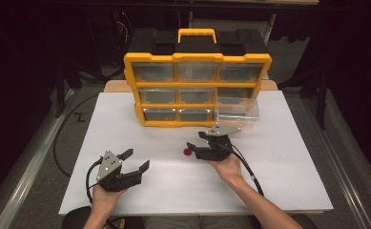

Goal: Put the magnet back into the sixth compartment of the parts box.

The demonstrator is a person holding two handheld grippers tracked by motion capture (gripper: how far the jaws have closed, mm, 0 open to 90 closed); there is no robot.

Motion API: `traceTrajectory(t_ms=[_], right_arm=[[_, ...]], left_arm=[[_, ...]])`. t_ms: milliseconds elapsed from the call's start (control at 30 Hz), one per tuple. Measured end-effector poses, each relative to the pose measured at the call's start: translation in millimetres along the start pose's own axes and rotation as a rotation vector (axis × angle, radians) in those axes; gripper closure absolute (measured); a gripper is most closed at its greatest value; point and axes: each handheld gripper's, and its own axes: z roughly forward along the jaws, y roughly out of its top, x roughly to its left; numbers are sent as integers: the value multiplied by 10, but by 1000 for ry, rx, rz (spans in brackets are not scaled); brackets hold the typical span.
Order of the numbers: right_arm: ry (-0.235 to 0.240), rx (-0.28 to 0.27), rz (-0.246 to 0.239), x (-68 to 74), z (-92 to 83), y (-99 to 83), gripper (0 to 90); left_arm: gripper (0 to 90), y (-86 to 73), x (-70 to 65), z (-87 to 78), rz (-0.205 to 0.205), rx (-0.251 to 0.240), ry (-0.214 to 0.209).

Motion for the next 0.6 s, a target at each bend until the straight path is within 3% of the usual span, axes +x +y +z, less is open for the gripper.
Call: traceTrajectory(t_ms=[67,533,600], right_arm=[[0,8,3,-2,6,5,371],[30,209,-15,-34,127,119,417],[31,218,-14,-36,136,125,421]], left_arm=[[269,0,1,0,0,0,0],[269,0,2,1,0,3,-2],[269,0,1,0,1,2,-2]])
